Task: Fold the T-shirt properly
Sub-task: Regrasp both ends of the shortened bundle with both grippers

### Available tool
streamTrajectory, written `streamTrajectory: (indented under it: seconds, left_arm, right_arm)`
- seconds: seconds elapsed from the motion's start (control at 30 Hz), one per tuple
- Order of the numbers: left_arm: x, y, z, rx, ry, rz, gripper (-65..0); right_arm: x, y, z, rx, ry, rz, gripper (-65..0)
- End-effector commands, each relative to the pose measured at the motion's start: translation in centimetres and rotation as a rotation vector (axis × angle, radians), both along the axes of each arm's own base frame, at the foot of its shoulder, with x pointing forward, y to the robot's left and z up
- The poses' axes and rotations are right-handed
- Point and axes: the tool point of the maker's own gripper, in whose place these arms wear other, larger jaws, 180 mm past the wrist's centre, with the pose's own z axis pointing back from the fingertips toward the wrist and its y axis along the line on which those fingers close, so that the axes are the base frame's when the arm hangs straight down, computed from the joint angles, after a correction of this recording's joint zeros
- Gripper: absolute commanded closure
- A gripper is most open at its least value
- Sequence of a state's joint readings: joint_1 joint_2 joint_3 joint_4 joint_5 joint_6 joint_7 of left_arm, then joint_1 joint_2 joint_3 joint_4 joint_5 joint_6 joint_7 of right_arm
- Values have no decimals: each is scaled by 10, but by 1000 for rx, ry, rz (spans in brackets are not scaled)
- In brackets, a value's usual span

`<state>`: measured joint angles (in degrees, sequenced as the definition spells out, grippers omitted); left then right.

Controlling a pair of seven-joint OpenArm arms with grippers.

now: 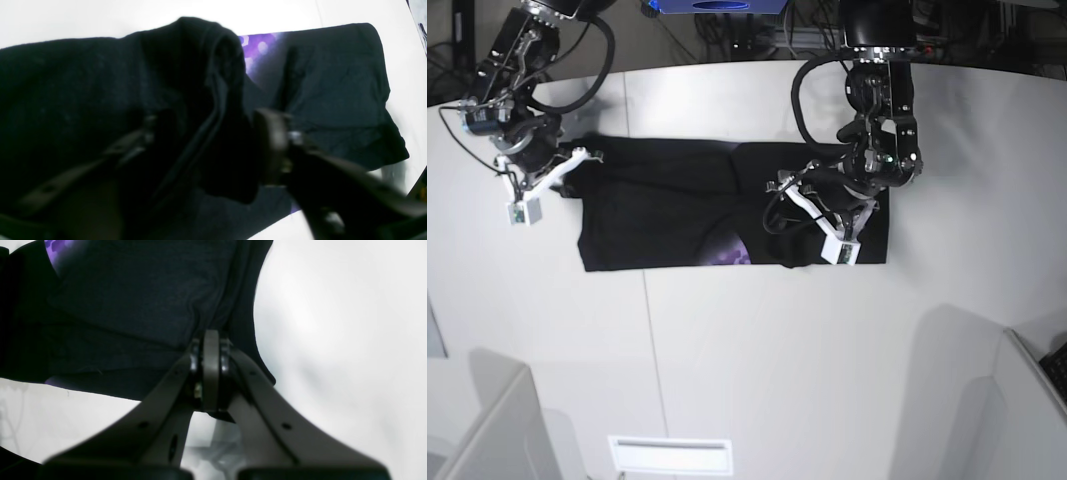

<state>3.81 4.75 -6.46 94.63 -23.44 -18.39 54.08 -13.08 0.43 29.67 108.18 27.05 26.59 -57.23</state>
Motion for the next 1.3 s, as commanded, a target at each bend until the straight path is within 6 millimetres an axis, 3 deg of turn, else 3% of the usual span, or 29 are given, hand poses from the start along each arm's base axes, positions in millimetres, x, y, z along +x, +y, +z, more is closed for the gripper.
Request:
streamTrajectory:
  seconds: [0.0,0.13,0.37,0.47,0.67,0.9,1.07,1.17,1.27]
  left_arm:
    - [6,-15,8,-31,-30,-30,-420]
    - [-4,-41,-3,-39,8,-108,-429]
    - [-18,-85,4,-51,-9,-244,-428]
    - [-18,-90,11,-53,-31,-258,-428]
    - [-10,-88,47,-55,-139,-256,-428]
    - [-14,-98,40,-77,-109,-260,-428]
    - [-18,-90,47,-66,-131,-242,-418]
    - [-23,-59,36,-3,-119,-218,-293]
    - [-26,-31,21,39,-84,-173,-107]
  right_arm:
    - [7,-1,10,3,-45,0,0]
    - [7,-1,10,3,-45,0,0]
    - [6,-1,10,1,-43,0,0]
    - [6,-1,10,1,-43,0,0]
    - [6,-1,10,1,-43,0,0]
    - [8,-1,10,2,-46,2,0]
    - [15,-4,17,-2,-73,-7,0]
    - [23,-23,27,-16,-105,-63,0]
    - [32,-35,37,-23,-129,-95,0]
